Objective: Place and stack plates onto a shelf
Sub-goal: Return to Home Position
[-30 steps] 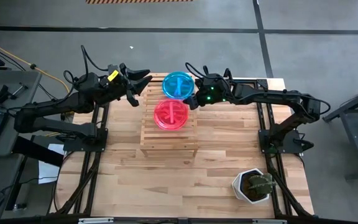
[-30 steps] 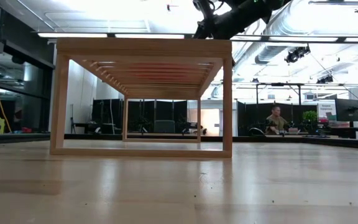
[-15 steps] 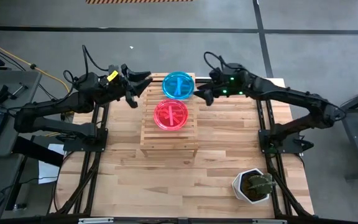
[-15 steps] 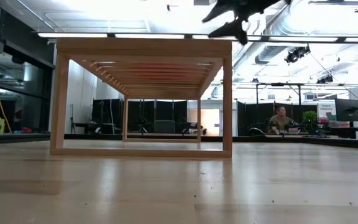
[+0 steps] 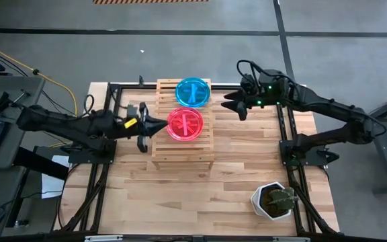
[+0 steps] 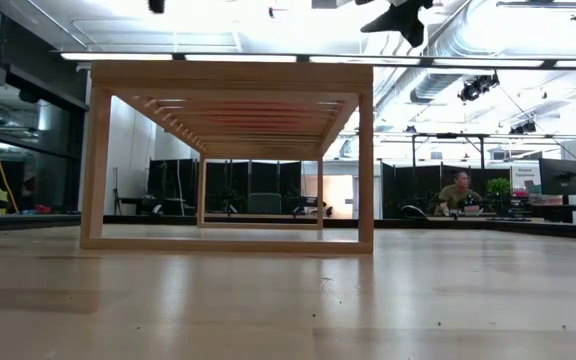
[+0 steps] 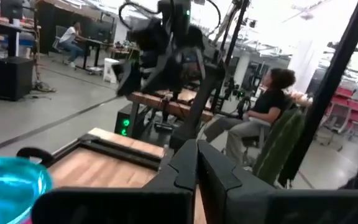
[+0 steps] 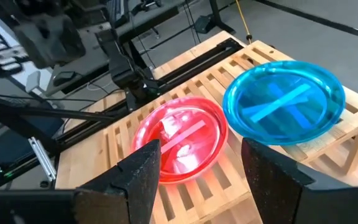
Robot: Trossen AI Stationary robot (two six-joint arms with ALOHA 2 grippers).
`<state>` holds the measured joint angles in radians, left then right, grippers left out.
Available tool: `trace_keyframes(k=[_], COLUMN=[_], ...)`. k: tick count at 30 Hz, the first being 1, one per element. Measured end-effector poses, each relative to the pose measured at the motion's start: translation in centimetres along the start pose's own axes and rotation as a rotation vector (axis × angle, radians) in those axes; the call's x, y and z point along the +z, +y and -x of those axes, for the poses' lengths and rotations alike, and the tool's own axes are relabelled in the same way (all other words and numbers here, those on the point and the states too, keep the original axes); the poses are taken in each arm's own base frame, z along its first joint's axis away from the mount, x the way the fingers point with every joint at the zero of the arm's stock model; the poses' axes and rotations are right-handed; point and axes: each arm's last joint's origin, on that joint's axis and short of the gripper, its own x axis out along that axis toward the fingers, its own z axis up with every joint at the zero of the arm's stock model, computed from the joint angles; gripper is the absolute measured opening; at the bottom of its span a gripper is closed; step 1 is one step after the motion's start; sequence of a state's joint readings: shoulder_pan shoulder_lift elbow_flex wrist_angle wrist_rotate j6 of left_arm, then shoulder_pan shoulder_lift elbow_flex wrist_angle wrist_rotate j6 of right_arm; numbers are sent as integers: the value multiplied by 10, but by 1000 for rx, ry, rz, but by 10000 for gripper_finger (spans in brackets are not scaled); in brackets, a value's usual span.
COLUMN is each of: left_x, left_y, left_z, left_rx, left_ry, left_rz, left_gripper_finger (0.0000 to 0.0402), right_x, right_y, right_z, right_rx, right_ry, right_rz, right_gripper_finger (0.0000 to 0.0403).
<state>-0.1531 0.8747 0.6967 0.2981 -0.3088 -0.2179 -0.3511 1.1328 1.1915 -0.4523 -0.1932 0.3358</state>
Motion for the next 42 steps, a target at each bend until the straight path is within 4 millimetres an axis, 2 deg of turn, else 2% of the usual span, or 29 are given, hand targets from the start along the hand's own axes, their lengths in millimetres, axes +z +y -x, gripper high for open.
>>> trace_keyframes(k=[10,16,20,27,35,38,42], left_x=[-31,-61,-83,-115,-119,-121,-122], left_y=[35,49,54,63,65,65,65], left_z=[58,82,87,95,95,95,95], left_rx=[-8,-10,-12,-57,-32,-28,-24], left_ry=[-67,-88,-65,-156,-94,-80,-71], left_rz=[-17,75,98,156,153,190,206], left_gripper_finger=[0,0,0,0,0,0,0], right_x=[2,2,1,-1,-13,-28,-65], right_y=[6,5,6,10,11,8,1], right_z=[11,11,12,21,47,57,69], right_rx=[87,85,113,134,106,93,149], right_ry=[-12,-5,18,24,91,136,136], right_rz=[10,-110,-175,-171,-66,-22,-21], right_gripper_finger=[208,208,208,208,205,177,100])
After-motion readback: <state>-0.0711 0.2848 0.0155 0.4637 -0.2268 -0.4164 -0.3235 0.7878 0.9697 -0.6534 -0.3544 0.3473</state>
